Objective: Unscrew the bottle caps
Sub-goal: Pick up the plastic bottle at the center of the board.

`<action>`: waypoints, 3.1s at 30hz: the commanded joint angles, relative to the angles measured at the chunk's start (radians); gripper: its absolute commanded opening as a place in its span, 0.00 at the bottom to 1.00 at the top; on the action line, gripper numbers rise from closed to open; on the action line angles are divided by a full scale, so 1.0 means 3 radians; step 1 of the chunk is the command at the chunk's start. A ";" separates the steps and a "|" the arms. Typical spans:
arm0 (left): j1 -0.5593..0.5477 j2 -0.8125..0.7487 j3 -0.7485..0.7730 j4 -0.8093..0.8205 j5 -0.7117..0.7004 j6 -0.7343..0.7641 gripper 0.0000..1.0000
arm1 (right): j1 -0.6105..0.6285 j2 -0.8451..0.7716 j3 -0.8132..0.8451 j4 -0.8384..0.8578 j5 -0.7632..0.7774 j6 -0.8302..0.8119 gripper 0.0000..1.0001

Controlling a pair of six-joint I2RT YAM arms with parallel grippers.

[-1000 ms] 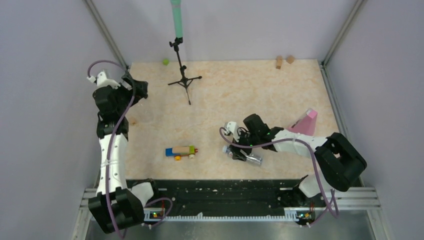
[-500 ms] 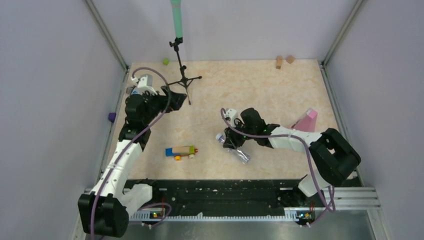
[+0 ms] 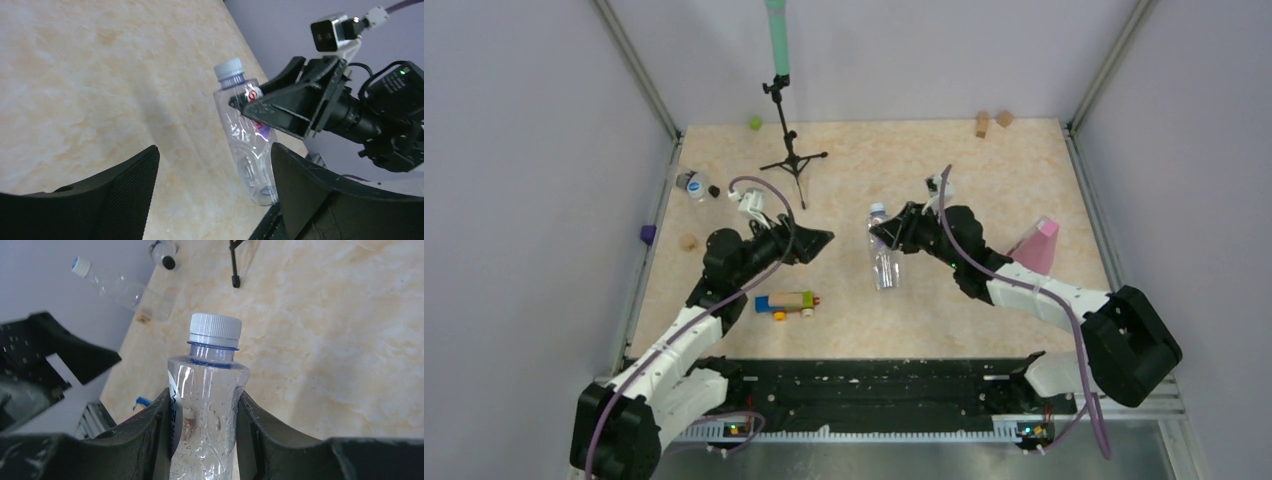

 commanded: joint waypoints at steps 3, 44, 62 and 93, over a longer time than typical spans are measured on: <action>-0.0603 0.0220 -0.0064 0.0565 -0.0015 -0.0226 0.86 | -0.0069 -0.0095 -0.0253 0.0724 0.0462 0.1276 0.12; -0.1180 0.1376 0.0857 -0.0466 0.0224 0.0524 0.09 | -0.0076 -0.0267 -0.0870 0.1752 0.0081 0.1352 0.70; -0.1614 0.1028 0.1449 -0.2463 -0.0003 0.2193 0.16 | -0.0467 -0.0419 -0.0129 0.0013 -0.1372 0.0954 0.71; -0.1636 0.1034 0.0914 -0.0926 -0.0349 0.1061 0.80 | -0.0424 -0.0542 -0.0835 0.1043 -0.1205 0.1688 0.16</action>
